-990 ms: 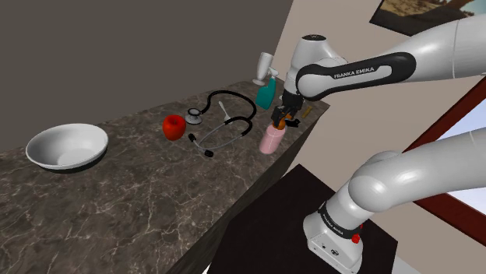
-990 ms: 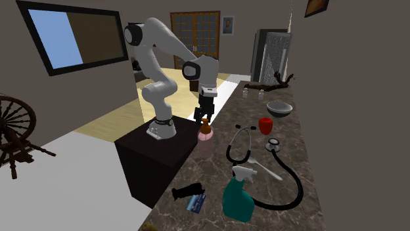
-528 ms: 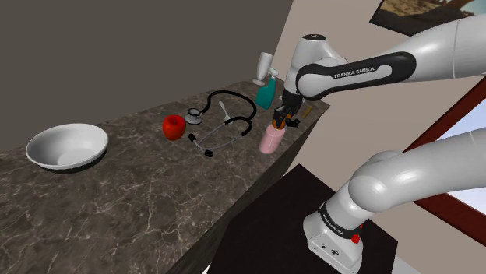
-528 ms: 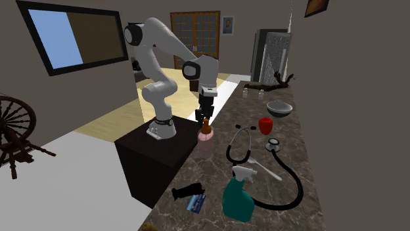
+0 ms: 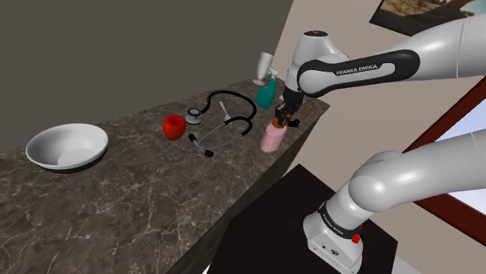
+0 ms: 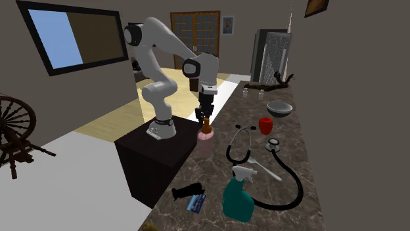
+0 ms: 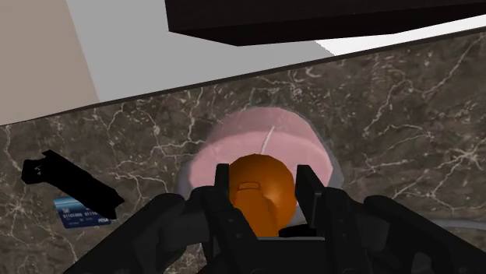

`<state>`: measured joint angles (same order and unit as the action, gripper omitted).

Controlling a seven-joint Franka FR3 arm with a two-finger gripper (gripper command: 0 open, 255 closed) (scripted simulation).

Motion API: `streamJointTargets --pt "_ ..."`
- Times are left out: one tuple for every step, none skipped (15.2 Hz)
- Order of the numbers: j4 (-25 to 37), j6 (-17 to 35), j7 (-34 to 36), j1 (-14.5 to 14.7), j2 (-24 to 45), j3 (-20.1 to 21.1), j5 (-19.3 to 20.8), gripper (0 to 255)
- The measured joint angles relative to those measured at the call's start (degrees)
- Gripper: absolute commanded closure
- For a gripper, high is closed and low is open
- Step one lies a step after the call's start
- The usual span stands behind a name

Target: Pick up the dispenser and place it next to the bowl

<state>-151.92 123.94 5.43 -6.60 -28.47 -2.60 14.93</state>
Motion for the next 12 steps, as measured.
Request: streamJointTargets --pt "0.38 -0.78 -0.13 0.08 -0.44 0.05 -0.15 255" --pt "0.77 -1.58 -0.41 0.08 -0.90 0.00 -0.25 255" --pt "1.30 -2.59 -0.65 0.11 -1.38 0.00 -0.39 255" --pt "1.86 -3.31 -0.80 0.14 -1.49 0.02 -0.49 255" --pt "2.47 -4.32 -1.03 0.18 -1.88 0.03 -0.62 255" --pt "3.04 -5.09 -1.11 0.25 -2.06 0.12 -0.76 255" --pt "3.81 -5.90 -1.31 0.28 -2.10 0.12 -0.87 255" --pt "4.22 -6.78 -1.60 0.25 -2.61 0.05 -0.92 255" --pt "4.95 -7.70 -1.66 0.35 -2.80 0.17 -1.10 255" --pt "5.44 -8.43 -1.56 0.50 -3.00 0.39 -1.29 255" --pt "6.15 -9.35 -1.79 0.52 -3.23 0.39 -1.39 255" --pt "6.74 -10.20 -1.99 0.53 -3.51 0.39 -1.48 255"
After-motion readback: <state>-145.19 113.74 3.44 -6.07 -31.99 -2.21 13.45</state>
